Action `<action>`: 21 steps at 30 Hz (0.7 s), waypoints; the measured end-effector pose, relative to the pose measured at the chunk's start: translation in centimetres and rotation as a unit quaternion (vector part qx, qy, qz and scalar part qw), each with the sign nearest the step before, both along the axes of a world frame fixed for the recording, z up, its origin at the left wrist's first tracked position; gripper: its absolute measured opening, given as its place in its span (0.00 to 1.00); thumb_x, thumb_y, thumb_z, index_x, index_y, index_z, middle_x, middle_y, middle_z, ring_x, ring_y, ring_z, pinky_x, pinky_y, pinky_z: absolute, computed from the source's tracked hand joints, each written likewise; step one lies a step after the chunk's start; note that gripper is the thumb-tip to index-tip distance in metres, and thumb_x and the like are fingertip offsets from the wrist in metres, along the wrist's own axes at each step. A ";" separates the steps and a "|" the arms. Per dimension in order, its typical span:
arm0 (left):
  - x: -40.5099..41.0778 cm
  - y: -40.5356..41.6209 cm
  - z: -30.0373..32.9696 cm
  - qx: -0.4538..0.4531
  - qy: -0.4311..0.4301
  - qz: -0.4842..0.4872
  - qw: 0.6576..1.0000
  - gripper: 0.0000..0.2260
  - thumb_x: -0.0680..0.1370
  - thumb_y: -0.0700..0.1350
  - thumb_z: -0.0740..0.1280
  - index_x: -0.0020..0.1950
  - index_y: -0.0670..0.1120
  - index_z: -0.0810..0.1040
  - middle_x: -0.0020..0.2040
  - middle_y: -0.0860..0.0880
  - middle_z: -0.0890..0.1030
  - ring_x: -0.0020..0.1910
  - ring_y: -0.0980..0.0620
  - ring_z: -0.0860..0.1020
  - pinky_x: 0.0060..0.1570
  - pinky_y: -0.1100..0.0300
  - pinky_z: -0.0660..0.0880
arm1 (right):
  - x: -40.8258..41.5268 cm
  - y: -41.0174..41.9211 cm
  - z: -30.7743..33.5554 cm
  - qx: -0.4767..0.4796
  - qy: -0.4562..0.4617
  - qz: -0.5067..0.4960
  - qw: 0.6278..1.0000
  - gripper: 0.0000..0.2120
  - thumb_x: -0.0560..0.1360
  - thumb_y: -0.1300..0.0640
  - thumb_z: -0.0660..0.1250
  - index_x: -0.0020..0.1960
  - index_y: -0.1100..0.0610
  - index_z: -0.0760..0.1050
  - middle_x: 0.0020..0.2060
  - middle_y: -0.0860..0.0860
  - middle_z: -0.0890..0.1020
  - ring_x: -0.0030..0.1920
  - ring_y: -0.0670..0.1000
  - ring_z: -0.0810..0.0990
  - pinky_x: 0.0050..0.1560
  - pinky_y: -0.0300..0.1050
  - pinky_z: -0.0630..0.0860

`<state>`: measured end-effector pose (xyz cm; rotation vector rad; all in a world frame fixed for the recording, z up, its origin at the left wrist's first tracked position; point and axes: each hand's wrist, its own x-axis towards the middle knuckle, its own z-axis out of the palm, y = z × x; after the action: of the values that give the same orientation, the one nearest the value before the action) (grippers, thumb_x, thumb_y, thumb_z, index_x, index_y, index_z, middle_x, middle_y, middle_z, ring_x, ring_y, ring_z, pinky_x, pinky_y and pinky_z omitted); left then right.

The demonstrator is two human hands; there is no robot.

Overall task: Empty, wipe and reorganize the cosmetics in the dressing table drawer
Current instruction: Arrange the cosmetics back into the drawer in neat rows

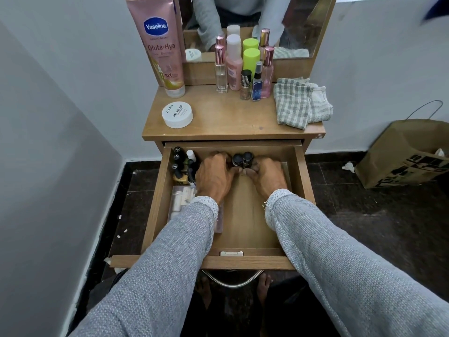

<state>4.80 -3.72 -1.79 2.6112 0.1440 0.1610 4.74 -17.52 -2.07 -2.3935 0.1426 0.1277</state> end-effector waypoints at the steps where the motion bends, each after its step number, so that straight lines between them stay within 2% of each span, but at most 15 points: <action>1: 0.0 0.0 0.0 -0.003 -0.002 0.000 1.000 0.15 0.71 0.57 0.74 0.50 0.49 0.82 0.45 0.47 0.85 0.45 0.44 0.82 0.43 0.52 0.80 | 0.0 0.0 0.0 0.004 0.004 -0.003 1.000 0.10 0.74 0.54 0.71 0.42 0.62 0.77 0.39 0.55 0.82 0.41 0.57 0.78 0.41 0.40 0.67; 5: -0.4 0.0 0.2 -0.012 -0.004 -0.002 1.000 0.15 0.71 0.57 0.74 0.51 0.50 0.82 0.45 0.48 0.85 0.46 0.44 0.82 0.44 0.51 0.80 | -0.1 -0.1 0.2 0.008 0.021 -0.008 1.000 0.12 0.73 0.54 0.71 0.36 0.58 0.73 0.38 0.55 0.81 0.40 0.56 0.77 0.41 0.40 0.67; 7: -0.6 0.0 0.5 -0.011 -0.007 -0.008 1.000 0.15 0.70 0.57 0.74 0.51 0.50 0.82 0.46 0.49 0.84 0.46 0.46 0.82 0.44 0.51 0.80 | -0.1 -0.2 0.4 -0.004 0.030 -0.003 1.000 0.14 0.73 0.53 0.71 0.34 0.54 0.70 0.39 0.56 0.80 0.41 0.57 0.77 0.43 0.42 0.71; 9: -1.0 0.1 0.9 -0.005 -0.014 -0.015 1.000 0.17 0.70 0.59 0.74 0.53 0.50 0.82 0.48 0.50 0.84 0.48 0.47 0.82 0.45 0.51 0.79 | -0.4 -0.2 1.1 -0.013 0.036 -0.005 0.999 0.10 0.72 0.50 0.72 0.40 0.53 0.74 0.43 0.57 0.82 0.46 0.58 0.80 0.50 0.46 0.76; 11: -1.4 0.2 1.5 0.003 -0.031 -0.016 0.999 0.21 0.71 0.63 0.71 0.55 0.50 0.81 0.51 0.50 0.83 0.50 0.49 0.81 0.47 0.52 0.79 | -0.9 -0.3 1.8 -0.005 0.020 -0.023 1.000 0.16 0.71 0.47 0.73 0.53 0.54 0.75 0.46 0.56 0.83 0.49 0.57 0.80 0.55 0.51 0.77; 12: -1.7 0.3 1.9 0.005 -0.042 -0.013 0.999 0.22 0.71 0.65 0.69 0.55 0.50 0.81 0.51 0.51 0.82 0.50 0.50 0.80 0.47 0.52 0.79 | -1.2 -0.4 2.3 0.000 0.002 -0.032 0.999 0.19 0.71 0.46 0.72 0.56 0.54 0.73 0.47 0.55 0.82 0.50 0.57 0.80 0.55 0.52 0.77; 14: -2.4 0.2 2.8 0.002 -0.068 -0.012 0.998 0.22 0.72 0.67 0.65 0.53 0.50 0.81 0.49 0.52 0.82 0.49 0.52 0.80 0.46 0.53 0.79 | -1.8 -0.6 3.0 -0.003 -0.039 -0.031 0.999 0.17 0.72 0.48 0.71 0.56 0.53 0.70 0.45 0.53 0.82 0.48 0.56 0.80 0.53 0.52 0.77; 18: -2.6 -0.2 5.7 -0.040 -0.126 -0.027 0.991 0.14 0.77 0.60 0.63 0.47 0.51 0.80 0.43 0.54 0.81 0.42 0.55 0.78 0.41 0.55 0.78 | -2.7 -0.7 4.5 -0.017 -0.118 -0.009 0.993 0.09 0.73 0.54 0.66 0.51 0.53 0.69 0.39 0.50 0.79 0.40 0.54 0.79 0.47 0.52 0.78; 21: -0.4 -0.9 8.7 -0.073 -0.165 -0.038 0.983 0.08 0.79 0.52 0.65 0.47 0.49 0.80 0.43 0.55 0.80 0.41 0.56 0.77 0.41 0.57 0.78 | -2.5 -0.9 5.8 -0.009 -0.165 -0.003 0.986 0.07 0.73 0.57 0.65 0.50 0.54 0.70 0.35 0.49 0.77 0.37 0.53 0.78 0.46 0.52 0.77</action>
<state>4.37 -4.59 6.87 2.4008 -0.0579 0.5307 2.23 -18.41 3.72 -2.3949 -0.0045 -0.2724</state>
